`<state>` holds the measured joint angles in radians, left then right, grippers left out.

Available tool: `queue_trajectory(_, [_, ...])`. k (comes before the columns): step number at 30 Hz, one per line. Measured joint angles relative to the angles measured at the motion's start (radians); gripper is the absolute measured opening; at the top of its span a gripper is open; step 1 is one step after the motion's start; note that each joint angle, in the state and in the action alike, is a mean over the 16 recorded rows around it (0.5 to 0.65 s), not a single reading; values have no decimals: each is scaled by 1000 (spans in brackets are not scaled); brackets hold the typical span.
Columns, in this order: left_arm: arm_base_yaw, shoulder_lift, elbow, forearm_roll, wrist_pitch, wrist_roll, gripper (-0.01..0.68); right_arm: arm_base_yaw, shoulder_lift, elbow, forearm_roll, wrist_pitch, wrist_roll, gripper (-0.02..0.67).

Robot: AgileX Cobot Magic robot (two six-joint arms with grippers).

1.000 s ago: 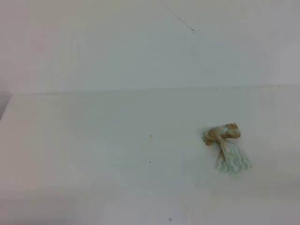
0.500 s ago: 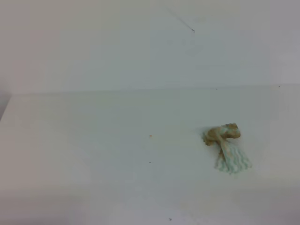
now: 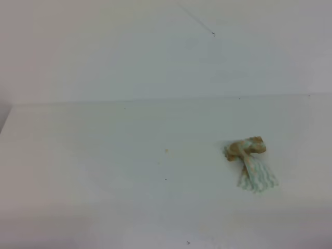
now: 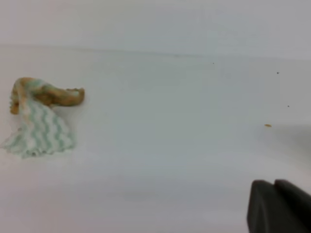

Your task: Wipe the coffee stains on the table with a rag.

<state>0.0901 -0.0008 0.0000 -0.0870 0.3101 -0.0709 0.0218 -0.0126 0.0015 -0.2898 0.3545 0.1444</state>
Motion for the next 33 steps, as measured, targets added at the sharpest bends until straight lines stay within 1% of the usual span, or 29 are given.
queue_trajectory(4, [0,0,0,0,0,0,-2,0,0,0,112,-11,-102,0])
queue_trajectory(7, [0,0,0,0,0,0,-2,0,0,0,188,-20,-153,0])
queue_trajectory(15, [0,0,0,0,1,0,-3,0,0,0,314,-39,-202,0])
queue_trajectory(20, [0,0,0,0,1,0,-3,0,0,0,343,-42,-203,0])
queue_trajectory(33, [0,0,0,0,0,0,-3,0,0,0,344,-42,-203,0])
